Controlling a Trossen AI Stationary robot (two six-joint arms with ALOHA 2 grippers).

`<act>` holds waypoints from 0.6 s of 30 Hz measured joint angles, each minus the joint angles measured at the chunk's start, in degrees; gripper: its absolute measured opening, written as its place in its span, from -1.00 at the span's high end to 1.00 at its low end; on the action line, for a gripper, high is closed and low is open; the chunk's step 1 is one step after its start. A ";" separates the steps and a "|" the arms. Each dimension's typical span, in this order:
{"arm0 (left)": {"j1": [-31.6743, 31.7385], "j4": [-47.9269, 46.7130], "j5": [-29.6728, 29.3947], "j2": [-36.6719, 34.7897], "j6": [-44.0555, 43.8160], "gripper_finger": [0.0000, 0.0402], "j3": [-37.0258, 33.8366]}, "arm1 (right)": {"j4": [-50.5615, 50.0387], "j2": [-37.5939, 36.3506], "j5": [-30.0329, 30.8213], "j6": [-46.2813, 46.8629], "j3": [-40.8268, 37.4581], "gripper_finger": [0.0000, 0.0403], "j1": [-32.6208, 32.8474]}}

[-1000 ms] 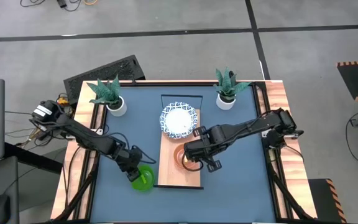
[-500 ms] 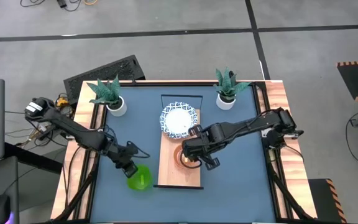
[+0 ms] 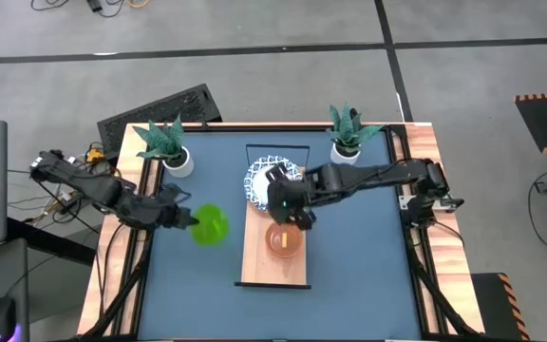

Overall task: Place and stack bowls onto a shelf
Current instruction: Stack the green bowl on top of the yellow bowl on the shelf

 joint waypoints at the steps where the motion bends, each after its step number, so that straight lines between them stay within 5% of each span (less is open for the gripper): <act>1: 0.42 -0.96 -0.67 -0.26 -0.04 1.00 1.13 | 1.64 0.00 0.02 -1.46 1.56 0.82 -0.54; 5: 2.95 -6.22 -0.17 1.02 2.28 1.00 6.44 | 9.46 -0.02 -3.87 -5.85 9.55 0.82 -2.75; 12: 10.12 -17.88 8.42 8.71 10.15 1.00 20.45 | 18.64 -0.13 -28.40 -4.40 19.81 0.75 -6.52; 18: 17.60 -31.62 15.16 18.81 19.54 1.00 37.11 | 17.77 -0.05 -31.98 -6.72 21.08 0.49 -6.20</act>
